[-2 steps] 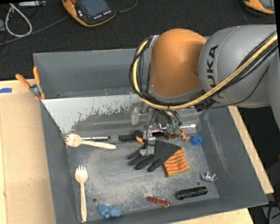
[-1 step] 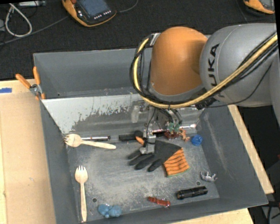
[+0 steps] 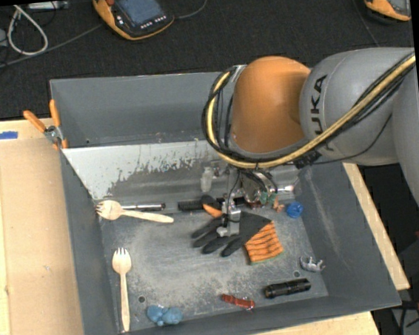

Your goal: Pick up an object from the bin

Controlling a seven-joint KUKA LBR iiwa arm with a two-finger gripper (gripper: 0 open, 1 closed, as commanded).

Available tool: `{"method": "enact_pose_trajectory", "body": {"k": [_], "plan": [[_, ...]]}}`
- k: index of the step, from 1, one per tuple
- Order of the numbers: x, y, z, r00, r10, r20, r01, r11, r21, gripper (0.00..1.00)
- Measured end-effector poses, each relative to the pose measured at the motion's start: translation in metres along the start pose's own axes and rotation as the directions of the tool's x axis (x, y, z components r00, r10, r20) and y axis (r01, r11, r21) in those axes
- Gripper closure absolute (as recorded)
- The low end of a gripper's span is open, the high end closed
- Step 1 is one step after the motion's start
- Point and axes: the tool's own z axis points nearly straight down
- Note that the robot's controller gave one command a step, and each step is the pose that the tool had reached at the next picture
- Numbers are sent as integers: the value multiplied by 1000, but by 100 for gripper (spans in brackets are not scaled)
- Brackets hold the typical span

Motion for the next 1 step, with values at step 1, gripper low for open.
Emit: {"method": "enact_pose_trajectory", "body": {"k": [1], "plan": [[4, -15, 27, 999, 36, 0, -36, 999, -1, 0]]}}
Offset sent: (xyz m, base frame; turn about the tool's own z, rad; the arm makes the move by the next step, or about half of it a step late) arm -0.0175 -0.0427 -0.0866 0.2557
